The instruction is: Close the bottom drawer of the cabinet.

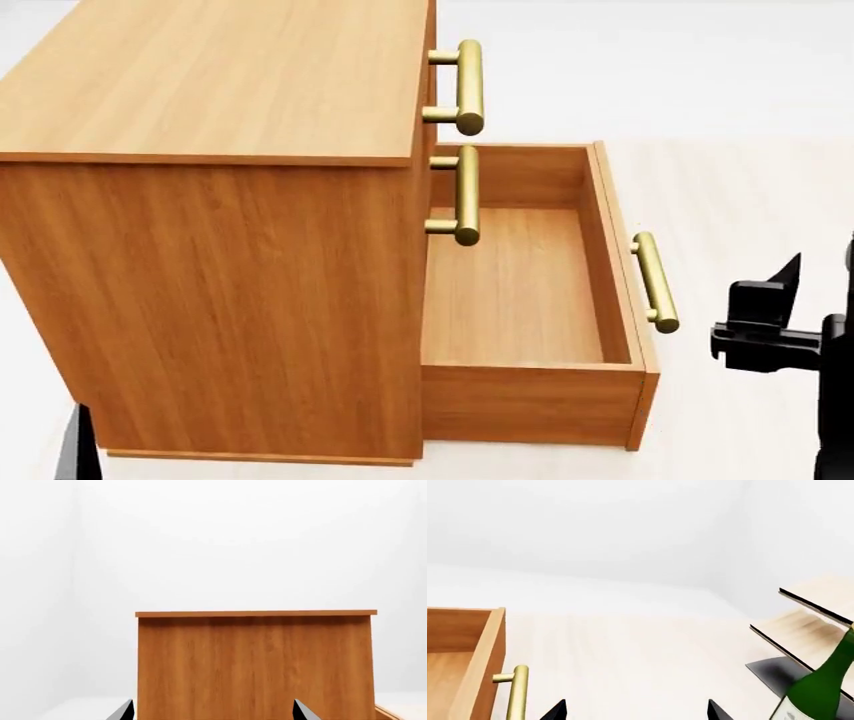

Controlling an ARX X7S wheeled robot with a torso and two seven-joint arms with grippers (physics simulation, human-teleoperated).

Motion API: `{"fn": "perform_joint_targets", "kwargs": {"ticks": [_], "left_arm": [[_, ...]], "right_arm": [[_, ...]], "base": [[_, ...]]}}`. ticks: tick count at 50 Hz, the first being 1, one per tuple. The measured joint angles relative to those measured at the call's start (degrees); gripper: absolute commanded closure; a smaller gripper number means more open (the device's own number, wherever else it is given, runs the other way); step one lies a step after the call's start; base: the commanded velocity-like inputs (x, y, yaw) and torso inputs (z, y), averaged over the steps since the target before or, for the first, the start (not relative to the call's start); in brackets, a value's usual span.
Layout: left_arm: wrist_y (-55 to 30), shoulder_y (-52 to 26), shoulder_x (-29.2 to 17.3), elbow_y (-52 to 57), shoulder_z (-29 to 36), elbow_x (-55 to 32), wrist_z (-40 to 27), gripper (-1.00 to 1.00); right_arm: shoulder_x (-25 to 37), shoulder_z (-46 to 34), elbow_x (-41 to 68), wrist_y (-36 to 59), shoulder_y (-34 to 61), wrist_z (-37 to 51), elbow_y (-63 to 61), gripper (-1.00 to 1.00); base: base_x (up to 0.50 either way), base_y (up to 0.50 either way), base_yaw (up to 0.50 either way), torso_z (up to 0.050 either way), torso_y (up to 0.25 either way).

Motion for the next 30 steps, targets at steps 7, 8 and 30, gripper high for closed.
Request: {"fn": "perform_joint_targets", "kwargs": {"ticks": [7,8,30], "left_arm": [[-0.02,-0.22,-0.06,-0.36,0.09,-0.07,-0.14,-1.0],[-0.02,-0.25,-0.06,-0.42,0.1,-0.07,-0.16,-1.0],[0.22,-0.65,-0.25,-1.4,0.52,-0.25,-0.45,-1.0]], "right_arm": [[-2.18,-2.56,-2.21,-1.66,3.08,-2.74,6.97,-1.0],[-2.52,-2.91,-2.55,-1.93,3.56,-3.13,8.02,-1.0],[-8.82,-8.57,-9.13,-9.06,11.98,-10.15,29.06,-1.0]], "base": [[0.0,0.0,0.0,0.0,0.0],[0.0,0.0,0.0,0.0,0.0],[0.0,0.0,0.0,0.0,0.0]]}}
